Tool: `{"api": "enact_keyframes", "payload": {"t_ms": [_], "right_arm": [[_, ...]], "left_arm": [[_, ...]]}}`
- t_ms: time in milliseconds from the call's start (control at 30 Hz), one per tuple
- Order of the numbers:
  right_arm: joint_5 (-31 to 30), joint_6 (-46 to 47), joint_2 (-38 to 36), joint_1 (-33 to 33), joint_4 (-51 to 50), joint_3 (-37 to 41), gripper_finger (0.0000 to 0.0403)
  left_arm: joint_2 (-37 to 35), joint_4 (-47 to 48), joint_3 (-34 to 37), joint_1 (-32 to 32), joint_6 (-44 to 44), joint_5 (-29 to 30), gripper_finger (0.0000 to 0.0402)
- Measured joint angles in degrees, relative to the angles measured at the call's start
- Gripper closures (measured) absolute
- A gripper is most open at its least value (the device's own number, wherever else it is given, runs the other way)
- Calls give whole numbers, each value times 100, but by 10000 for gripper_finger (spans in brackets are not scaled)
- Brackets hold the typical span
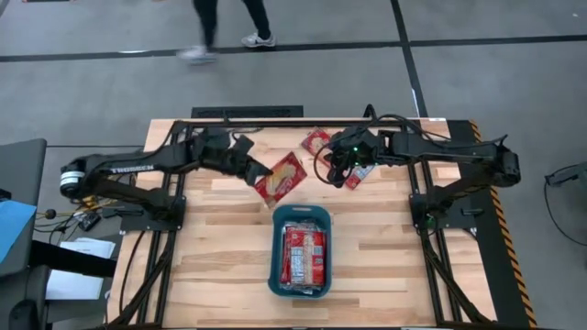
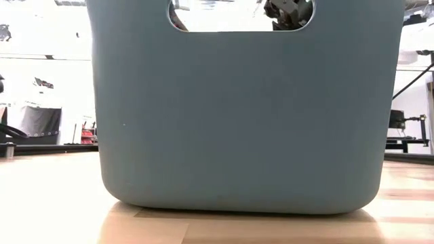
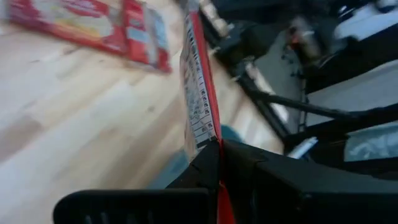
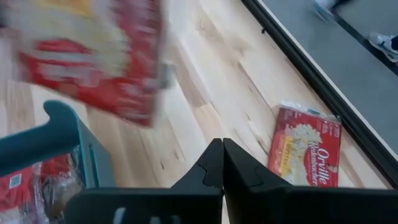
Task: Sort popcorn bags into baskets
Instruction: Put the red popcorn pack into the blue container
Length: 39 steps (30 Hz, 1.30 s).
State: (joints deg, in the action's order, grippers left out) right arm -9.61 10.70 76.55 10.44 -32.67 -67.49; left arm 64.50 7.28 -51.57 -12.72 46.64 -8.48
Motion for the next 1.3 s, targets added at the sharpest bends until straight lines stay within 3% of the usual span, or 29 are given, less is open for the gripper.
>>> {"api": "enact_keyframes", "payload": {"t_ms": [300,567,667,833,933,1067,1300], "right_arm": [[-94,41,0,-113,-60,1,370],[-99,43,2,-286,-313,0,386],[-104,145,2,-366,-434,0,385],[-101,284,2,-506,-603,-1,371],[-103,284,2,-613,-651,0,368],[-101,275,2,-736,-717,2,374],[-101,249,4,-905,-702,133,382]], "left_arm": [[-90,-625,-6,2152,981,2272,401],[408,-1202,0,3501,1528,3885,401],[820,-1690,-4,3670,1666,3962,401],[1577,-2577,-6,3703,1656,3495,401],[1728,-2339,-1,3631,1452,3349,401],[1445,-1254,2,3554,828,3299,401],[155,1078,-4,3527,-88,3258,392]]}}
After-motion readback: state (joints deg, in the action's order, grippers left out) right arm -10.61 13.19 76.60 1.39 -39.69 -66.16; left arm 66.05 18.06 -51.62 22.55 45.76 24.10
